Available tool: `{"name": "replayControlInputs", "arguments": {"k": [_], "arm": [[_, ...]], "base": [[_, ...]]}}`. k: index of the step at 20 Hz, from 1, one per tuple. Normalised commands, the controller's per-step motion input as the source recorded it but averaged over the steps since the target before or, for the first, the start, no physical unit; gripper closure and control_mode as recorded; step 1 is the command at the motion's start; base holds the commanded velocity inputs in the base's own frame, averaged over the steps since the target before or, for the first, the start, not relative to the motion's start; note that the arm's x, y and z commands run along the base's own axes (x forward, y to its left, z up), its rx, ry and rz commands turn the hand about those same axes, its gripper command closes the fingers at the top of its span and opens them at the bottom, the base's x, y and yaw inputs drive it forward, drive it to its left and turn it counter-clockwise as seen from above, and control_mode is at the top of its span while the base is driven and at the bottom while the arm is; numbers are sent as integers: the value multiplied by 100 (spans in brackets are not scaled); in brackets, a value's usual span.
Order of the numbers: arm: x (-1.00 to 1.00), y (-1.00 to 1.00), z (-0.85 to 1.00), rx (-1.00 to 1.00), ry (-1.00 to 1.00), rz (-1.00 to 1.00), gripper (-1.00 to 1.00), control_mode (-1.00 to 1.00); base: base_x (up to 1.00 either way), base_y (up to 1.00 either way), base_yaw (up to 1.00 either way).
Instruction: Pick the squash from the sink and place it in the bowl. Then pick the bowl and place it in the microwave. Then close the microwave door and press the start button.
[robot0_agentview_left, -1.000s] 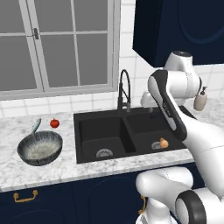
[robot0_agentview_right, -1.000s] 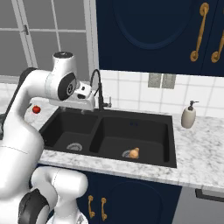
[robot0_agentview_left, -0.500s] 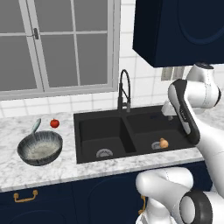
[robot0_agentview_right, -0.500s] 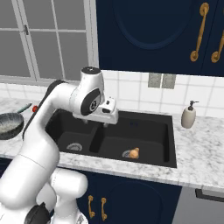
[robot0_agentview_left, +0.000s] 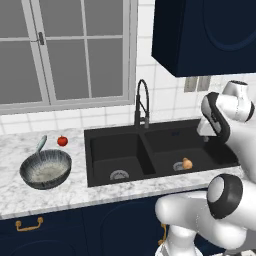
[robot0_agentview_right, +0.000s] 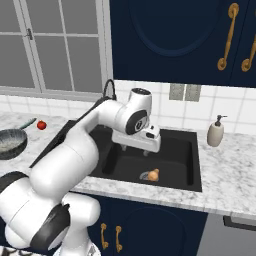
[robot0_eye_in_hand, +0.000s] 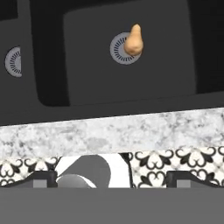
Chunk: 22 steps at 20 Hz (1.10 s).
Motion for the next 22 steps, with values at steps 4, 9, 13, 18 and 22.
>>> {"name": "replayControlInputs", "arguments": {"k": [4, 9, 13, 18, 22], "arm": [[73, -22, -50, 2, 2, -2, -100, -100], [79, -13, -46, 0, 13, 0, -100, -100], [53, -18, -56, 0, 4, 0, -100, -100], [36, -33, -34, 4, 0, 0, -100, -100], [38, -28, -28, 4, 2, 0, -100, -100]], "base": [[0, 0, 0], [0, 0, 0], [0, 0, 0], [0, 0, 0], [0, 0, 0]]}}
